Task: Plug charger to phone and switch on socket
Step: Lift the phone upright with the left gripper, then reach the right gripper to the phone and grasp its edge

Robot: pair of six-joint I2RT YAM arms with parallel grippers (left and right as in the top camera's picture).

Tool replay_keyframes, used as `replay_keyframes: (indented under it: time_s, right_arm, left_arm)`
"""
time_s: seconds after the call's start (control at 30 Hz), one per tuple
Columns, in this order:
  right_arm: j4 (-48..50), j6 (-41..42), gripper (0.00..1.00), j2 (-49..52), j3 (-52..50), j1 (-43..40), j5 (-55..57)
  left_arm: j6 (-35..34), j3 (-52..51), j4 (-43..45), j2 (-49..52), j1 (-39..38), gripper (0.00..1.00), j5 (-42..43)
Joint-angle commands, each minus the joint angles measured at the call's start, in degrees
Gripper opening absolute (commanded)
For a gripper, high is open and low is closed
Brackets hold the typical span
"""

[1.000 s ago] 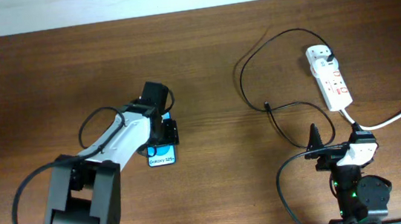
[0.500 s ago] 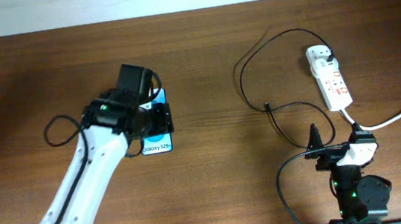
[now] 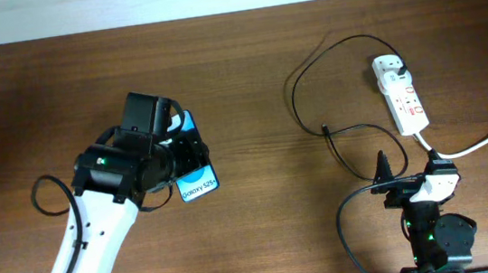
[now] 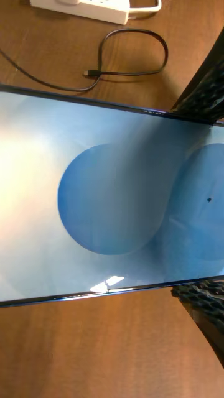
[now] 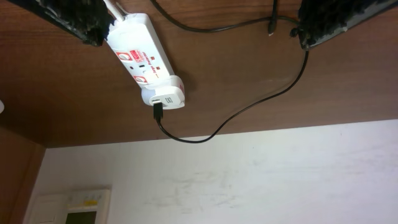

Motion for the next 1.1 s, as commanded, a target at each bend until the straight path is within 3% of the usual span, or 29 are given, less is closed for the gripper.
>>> replay_keyframes:
  time_s: [0.0,0.33,0.4,0.47,0.57,0.73,0.83,1.07]
  right_arm:
    - [-0.3,-0.4,0.98,-0.3,-0.3,-0.4,0.1]
    - [-0.2,-0.2,0.98,-0.3,-0.3,-0.4,-1.2]
    - [0.5,11.5,0.98,-0.3,-0.3,-0.4,-8.9]
    - [1.2,25.3,0.98,-0.3,-0.3,-0.4,-18.9]
    - [1.4,27.1,0.98,-0.3,-0.3,-0.4,-34.4]
    - [-0.1,27.2,0.98,-0.3,-0.3,-0.4,-70.1]
    - [0.0,37.8,0.98,-0.3,-0.3,-0.4,-72.0]
    - [0.1,42.2,0.98,-0.3,-0.3,-0.4,-67.3]
  left_arm:
    - [-6.2,1.4,-0.5,-1.4,0.1,0.45,0.8]
    - [-18.8,1.4,-0.5,-1.3,0.1,0.44,-1.0]
    - [-21.0,1.3,-0.5,-1.3,0.1,0.43,-0.6]
    - [-20.7,1.3,-0.5,-1.3,0.1,0.41,5.9]
    - [-16.2,1.3,-1.2,-1.3,0.1,0.42,14.9]
    - [-15.9,1.3,-3.2,1.2,0.5,0.43,21.8]
    - [-15.9,1.3,-3.0,5.7,0.7,0.43,24.0]
    - [-15.9,1.3,-1.7,7.5,0.8,0.45,21.4]
